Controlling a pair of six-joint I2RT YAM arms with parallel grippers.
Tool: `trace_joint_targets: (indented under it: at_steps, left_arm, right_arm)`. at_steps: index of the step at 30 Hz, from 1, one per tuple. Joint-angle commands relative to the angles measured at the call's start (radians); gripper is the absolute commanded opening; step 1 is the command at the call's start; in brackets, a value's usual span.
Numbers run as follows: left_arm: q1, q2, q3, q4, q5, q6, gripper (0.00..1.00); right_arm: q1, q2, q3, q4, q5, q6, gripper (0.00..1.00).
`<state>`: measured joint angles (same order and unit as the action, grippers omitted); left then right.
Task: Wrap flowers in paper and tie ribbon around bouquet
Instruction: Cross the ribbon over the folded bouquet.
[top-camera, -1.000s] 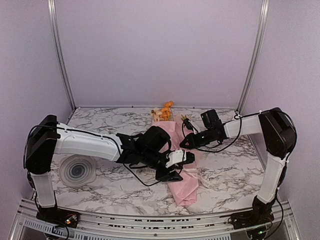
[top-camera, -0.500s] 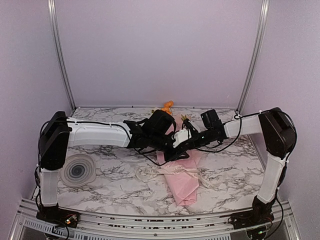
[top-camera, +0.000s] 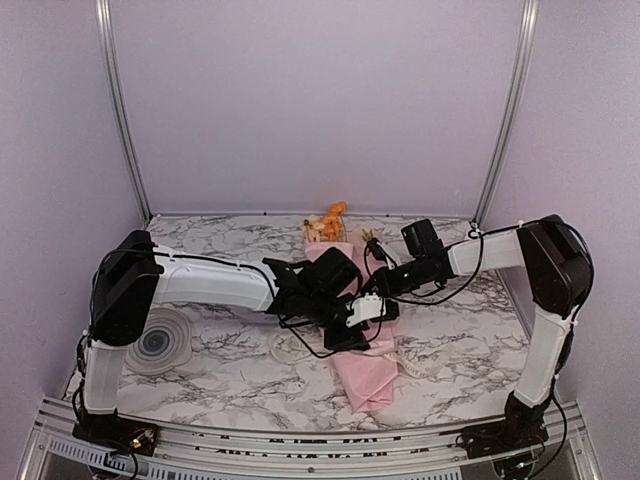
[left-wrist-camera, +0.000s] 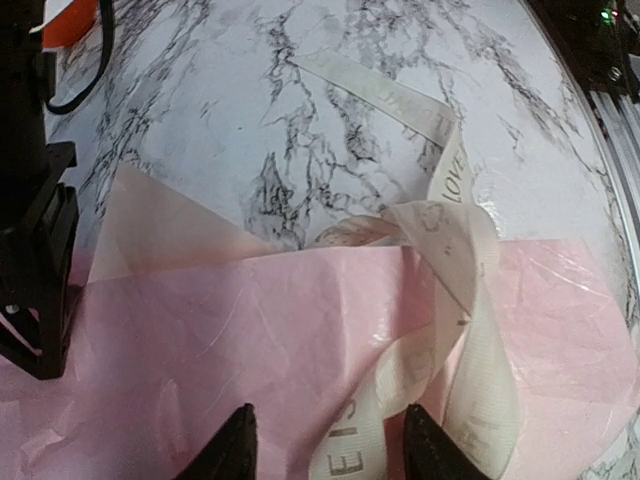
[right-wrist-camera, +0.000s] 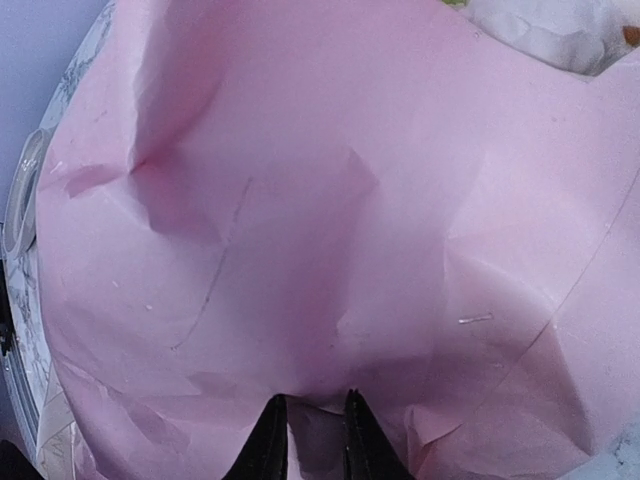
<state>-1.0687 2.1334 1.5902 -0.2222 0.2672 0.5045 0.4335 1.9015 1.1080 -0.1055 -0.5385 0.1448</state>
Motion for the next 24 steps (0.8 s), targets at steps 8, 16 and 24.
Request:
trace_joint_targets:
  at_steps: [8, 16, 24]
  left_arm:
    - [0.009, -0.010, 0.004, 0.011, -0.075, -0.035, 0.00]
    - [0.072, -0.071, -0.056, 0.229, -0.102, -0.233, 0.00]
    - [0.133, -0.045, -0.070, 0.304, -0.178, -0.370, 0.00]
  right_arm:
    - [-0.010, 0.022, 0.015, -0.046, 0.026, -0.010, 0.20]
    - [-0.012, 0.035, 0.019, -0.060, 0.042, 0.001, 0.20]
    - [-0.022, 0.028, 0.010, -0.053, 0.035, 0.010, 0.20]
